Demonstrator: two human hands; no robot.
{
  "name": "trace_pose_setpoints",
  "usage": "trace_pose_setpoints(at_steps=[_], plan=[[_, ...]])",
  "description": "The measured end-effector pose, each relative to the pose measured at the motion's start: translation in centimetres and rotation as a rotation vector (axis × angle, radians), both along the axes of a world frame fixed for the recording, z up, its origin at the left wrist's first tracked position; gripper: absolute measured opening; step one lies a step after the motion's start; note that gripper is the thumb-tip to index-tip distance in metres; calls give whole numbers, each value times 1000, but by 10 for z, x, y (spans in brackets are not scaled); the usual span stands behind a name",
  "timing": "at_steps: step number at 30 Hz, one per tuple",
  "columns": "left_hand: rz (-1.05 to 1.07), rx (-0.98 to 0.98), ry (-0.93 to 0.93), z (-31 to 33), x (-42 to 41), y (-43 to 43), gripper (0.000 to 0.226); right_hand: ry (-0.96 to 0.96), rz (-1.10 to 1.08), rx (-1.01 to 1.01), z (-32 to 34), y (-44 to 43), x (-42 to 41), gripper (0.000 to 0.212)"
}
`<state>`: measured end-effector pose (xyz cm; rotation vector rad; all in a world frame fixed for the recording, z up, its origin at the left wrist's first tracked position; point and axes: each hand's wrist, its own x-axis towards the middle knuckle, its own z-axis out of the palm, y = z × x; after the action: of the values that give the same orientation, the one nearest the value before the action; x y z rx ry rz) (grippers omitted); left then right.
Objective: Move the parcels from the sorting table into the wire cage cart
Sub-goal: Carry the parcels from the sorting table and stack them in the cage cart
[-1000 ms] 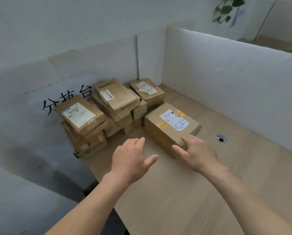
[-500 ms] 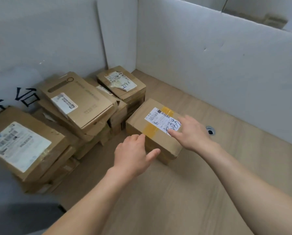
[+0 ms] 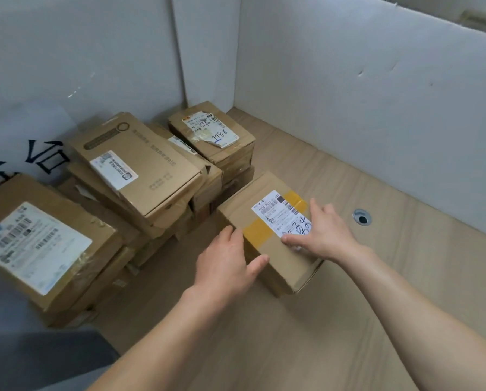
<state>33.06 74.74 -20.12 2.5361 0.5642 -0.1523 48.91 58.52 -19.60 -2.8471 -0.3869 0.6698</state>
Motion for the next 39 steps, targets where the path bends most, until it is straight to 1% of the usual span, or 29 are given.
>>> trace_pose_setpoints(at_steps=[2, 3, 7, 10, 16, 22, 24, 26, 29, 31, 33, 36, 37, 39], plan=[[21, -18, 12, -7, -11, -7, 75, 35, -14, 25, -1, -9, -16, 106], [31, -30, 13, -11, -16, -11, 77, 44, -19, 31, -1, -14, -24, 103], [77, -95, -20, -23, -40, -29, 79, 48, -34, 59, -5, -34, -59, 112], [107, -139, -47, -24, -59, -48, 77, 75, -39, 98, -8, -53, -85, 111], [190, -204, -95, -22, -98, -87, 68, 119, 6, 111, -6, -92, -132, 100], [287, -220, -77, -17, -154, -119, 73, 171, 101, 94, -4, -118, -174, 91], [321, -233, -98, -14, -173, -128, 71, 181, 132, 87, -4, -122, -186, 84], [352, -241, -110, -9, -191, -135, 68, 188, 154, 92, -4, -125, -196, 71], [440, -310, -101, -6, -212, -141, 76, 226, 144, 165, -3, -126, -209, 47], [500, -353, -103, -8, -225, -141, 75, 250, 116, 224, -1, -125, -217, 42], [537, -378, -107, -10, -236, -140, 73, 271, 93, 252, 0, -121, -226, 46], [580, -396, -121, -11, -256, -133, 79, 301, 112, 266, 0, -110, -246, 62], [591, -400, -124, -10, -265, -130, 81, 307, 126, 273, -1, -105, -255, 65], [607, -400, -126, -7, -286, -123, 82, 322, 140, 299, -5, -96, -274, 61]])
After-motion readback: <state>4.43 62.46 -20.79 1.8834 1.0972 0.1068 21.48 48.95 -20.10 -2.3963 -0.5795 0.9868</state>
